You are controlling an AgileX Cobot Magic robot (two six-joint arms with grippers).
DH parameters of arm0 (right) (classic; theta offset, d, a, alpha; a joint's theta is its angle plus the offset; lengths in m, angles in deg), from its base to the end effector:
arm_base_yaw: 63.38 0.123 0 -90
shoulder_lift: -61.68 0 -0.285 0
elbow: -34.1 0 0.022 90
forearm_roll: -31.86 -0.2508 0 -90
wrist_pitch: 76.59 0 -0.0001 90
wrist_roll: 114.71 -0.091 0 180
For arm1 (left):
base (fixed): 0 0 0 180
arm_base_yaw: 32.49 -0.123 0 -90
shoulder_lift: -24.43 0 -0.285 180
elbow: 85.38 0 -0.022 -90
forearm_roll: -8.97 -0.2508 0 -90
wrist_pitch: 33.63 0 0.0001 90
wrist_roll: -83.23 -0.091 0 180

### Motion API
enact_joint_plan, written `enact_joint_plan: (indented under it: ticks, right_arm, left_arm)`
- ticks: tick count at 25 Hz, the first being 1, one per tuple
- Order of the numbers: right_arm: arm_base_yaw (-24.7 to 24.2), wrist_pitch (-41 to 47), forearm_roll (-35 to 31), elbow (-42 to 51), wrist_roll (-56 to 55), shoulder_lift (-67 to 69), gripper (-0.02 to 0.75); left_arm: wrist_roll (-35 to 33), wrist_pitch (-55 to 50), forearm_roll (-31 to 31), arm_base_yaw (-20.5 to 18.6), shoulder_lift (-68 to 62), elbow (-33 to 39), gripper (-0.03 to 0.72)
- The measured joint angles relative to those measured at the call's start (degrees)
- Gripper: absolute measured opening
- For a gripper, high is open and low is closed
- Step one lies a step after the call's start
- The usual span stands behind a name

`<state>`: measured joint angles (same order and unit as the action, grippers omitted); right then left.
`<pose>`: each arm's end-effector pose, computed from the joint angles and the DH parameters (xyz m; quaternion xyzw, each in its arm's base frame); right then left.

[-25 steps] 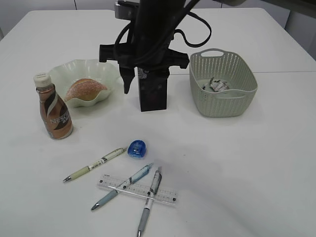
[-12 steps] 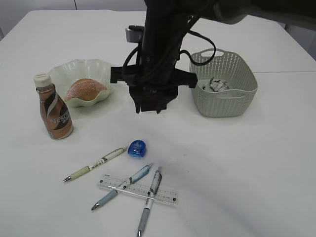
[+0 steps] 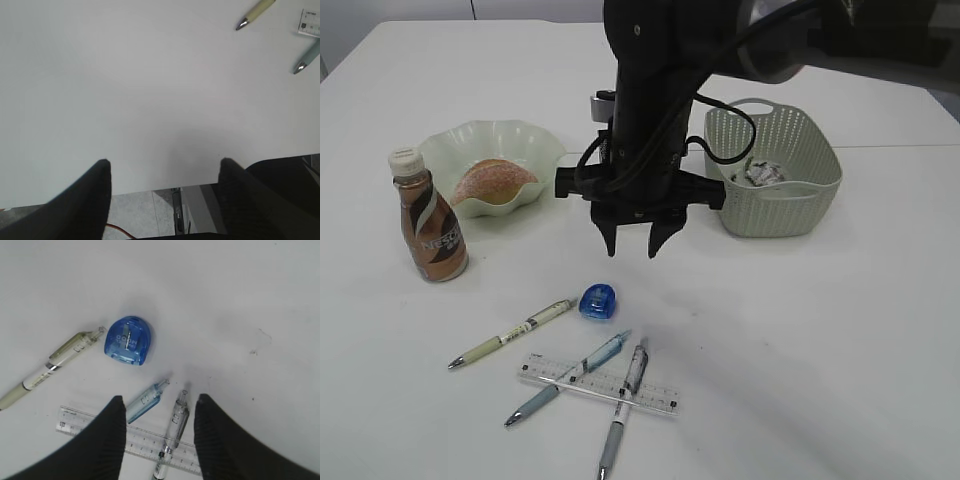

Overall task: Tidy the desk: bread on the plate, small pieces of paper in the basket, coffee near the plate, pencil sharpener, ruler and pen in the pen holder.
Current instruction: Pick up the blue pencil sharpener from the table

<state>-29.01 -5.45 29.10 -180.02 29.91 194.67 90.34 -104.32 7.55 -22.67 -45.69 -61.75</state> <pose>0.3784 0.2638 0.2250 0.0145 0.9958 0.0690 0.0580 0.1768 -0.0284 0.3089 0.0259 0.9904 -0.0079 0.1357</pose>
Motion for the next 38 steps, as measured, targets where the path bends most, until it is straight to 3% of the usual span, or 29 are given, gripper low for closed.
enact_joint_plan:
  ticks: [5,9,11,29,38]
  right_arm:
    - [0.0,-0.1,1.0,0.0,-0.1,0.8,0.363]
    - [0.0,-0.2,-0.3,0.0,-0.1,3.0,0.539]
    - [0.0,-0.3,-1.6,0.0,-0.1,4.1,0.585]
    - [0.1,-3.9,-1.7,0.0,1.5,6.3,0.541]
    - [0.1,-6.9,-5.1,0.0,1.6,7.7,0.541]
  left_arm:
    - [0.0,0.0,0.6,0.0,0.0,0.0,0.487]
    - [0.0,0.0,1.4,0.0,0.0,0.0,0.487]
    - [0.0,0.0,1.4,0.0,0.0,0.0,0.487]
    - [-0.1,0.0,1.7,0.0,0.0,0.0,0.487]
    - [-0.1,0.0,1.7,0.0,0.0,0.0,0.487]
